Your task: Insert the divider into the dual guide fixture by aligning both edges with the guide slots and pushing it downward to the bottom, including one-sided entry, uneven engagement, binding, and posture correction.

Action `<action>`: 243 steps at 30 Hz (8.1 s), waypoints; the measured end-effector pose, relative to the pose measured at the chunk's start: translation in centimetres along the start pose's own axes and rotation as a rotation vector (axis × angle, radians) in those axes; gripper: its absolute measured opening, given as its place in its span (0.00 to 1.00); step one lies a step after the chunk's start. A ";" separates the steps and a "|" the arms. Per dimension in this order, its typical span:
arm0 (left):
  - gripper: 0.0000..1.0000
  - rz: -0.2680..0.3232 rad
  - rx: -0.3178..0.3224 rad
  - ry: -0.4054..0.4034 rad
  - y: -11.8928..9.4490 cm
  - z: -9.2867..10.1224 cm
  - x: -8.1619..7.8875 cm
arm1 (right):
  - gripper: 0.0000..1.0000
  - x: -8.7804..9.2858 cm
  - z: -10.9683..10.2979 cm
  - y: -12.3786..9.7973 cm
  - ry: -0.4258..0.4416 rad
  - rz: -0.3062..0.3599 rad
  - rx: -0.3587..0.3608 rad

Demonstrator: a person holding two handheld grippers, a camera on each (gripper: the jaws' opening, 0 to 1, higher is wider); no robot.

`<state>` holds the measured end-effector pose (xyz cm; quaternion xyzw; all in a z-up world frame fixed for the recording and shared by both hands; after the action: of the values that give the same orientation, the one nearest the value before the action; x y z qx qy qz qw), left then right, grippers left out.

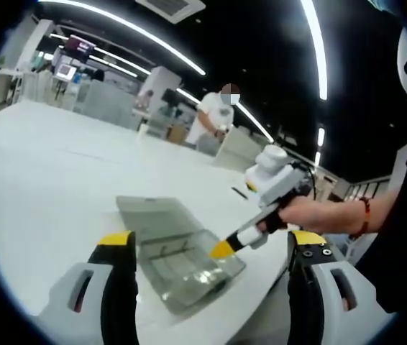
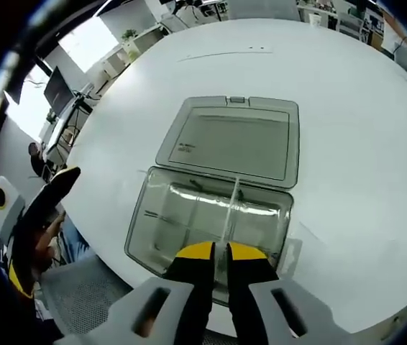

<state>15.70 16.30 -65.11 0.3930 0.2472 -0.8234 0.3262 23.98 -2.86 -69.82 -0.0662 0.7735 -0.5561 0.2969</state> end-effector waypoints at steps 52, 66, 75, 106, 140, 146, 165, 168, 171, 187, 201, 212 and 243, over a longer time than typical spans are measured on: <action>0.85 -0.079 -0.008 0.089 0.3 3.2 0.2 | 0.24 2.0 -0.3 0.0 -0.119 0.183 -0.151; 0.86 -0.076 -0.047 0.121 -0.3 5.1 0.2 | 0.32 1.8 -0.4 -1.4 -0.147 0.301 -0.178; 0.85 -0.093 -0.092 0.139 -0.8 5.5 0.5 | 0.32 2.0 -0.7 -1.8 -0.163 0.318 -0.205; 0.81 -0.223 -0.368 0.179 -2.2 3.8 3.1 | 0.35 2.5 -1.1 -6.0 -0.286 0.429 -0.238; 0.71 -0.414 -0.532 0.173 -1.5 -1.9 4.7 | 0.52 3.6 -0.8 -6.2 -0.341 0.553 -0.205; 0.71 -0.440 -0.539 0.193 -1.0 -2.3 4.7 | 0.57 3.5 -0.7 -6.3 -0.348 0.586 -0.196; 0.56 -0.497 -0.636 0.173 -0.6 -4.2 5.6 | 0.55 3.4 -0.9 -6.2 -0.331 0.565 -0.258; 0.52 -0.487 -0.658 0.161 -0.4 -4.4 5.5 | 0.54 3.4 -0.9 -6.3 -0.324 0.568 -0.266; 0.52 -0.481 -0.663 0.166 -0.2 -4.5 5.6 | 0.54 3.4 -0.6 -6.3 -0.318 0.558 -0.272; 0.44 -0.498 -0.732 0.182 0.6 -5.1 6.3 | 0.53 3.6 0.0 -6.2 -0.297 0.546 -0.288; 0.40 -0.512 -0.752 0.181 1.3 -5.3 7.2 | 0.52 3.4 0.1 -6.3 -0.275 0.543 -0.297; 0.33 -0.507 -0.769 0.168 1.4 -5.3 7.1 | 0.52 3.2 0.0 -6.3 -0.282 0.537 -0.299; 0.35 -0.516 -0.717 0.126 1.3 -5.0 7.5 | 0.50 3.1 -0.6 -6.5 -0.323 0.514 -0.317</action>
<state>15.47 16.19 -74.17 0.2298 0.6263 -0.7147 0.2100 19.69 -6.10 -65.07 -0.0016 0.7848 -0.3183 0.5318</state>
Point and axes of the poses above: the point that each gripper's makers call its tool centre point, and the gripper's own axes: y roughly forward along the fingers, z roughly to its right, x roughly out of its underside, the point moved 9 cm from there along -y, roughly backward along the fingers, and after that the axes turned 7 degrees about -y, right-handed, at the moved point
